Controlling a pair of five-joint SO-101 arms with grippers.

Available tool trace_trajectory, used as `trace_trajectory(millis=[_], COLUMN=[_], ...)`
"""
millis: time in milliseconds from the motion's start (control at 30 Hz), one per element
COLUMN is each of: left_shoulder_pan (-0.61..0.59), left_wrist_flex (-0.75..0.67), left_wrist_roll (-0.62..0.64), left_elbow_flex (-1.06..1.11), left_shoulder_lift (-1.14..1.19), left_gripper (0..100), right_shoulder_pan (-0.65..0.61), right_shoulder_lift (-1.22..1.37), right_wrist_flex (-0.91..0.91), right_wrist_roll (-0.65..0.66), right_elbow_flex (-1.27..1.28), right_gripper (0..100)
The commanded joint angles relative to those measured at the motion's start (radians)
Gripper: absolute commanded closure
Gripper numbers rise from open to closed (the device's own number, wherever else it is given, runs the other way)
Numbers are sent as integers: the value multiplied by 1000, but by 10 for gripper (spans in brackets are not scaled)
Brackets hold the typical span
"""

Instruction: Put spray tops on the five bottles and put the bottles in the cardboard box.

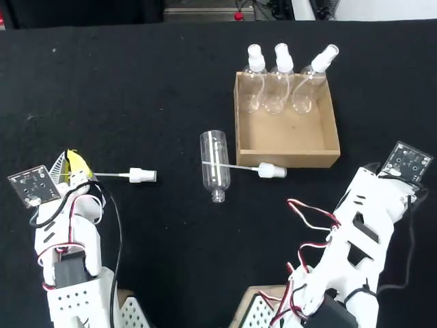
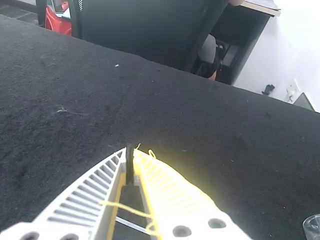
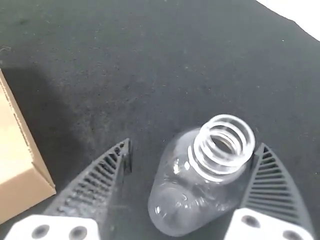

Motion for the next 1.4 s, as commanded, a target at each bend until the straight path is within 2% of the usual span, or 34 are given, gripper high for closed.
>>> trace_trajectory(millis=[0, 367, 667, 967, 1067, 1167, 1267, 1367], left_shoulder_pan=[13, 13, 13, 13, 13, 13, 13, 13], left_wrist_flex=[-6, -6, -6, -5, -5, -6, -6, -6], left_wrist_roll=[-9, -9, -9, -9, -9, -9, -9, -9], left_elbow_flex=[21, 21, 21, 21, 21, 21, 21, 21], left_shoulder_lift=[-9, -9, -9, -9, -9, -9, -9, -9], left_gripper=[966, 966, 966, 966, 966, 966, 966, 966], right_shoulder_pan=[-15, -17, -12, -14, -5, -29, -104, -209], right_shoulder_lift=[8, 8, 8, -16, -90, -199, -300, -389], right_wrist_flex=[-32, -37, -38, -23, 149, 480, 779, 999], right_wrist_roll=[-6, -3, -6, -31, -55, -60, -54, -52], right_elbow_flex=[-35, -42, -50, -104, -160, -254, -354, -426], right_gripper=[660, 668, 985, 988, 988, 988, 988, 988])
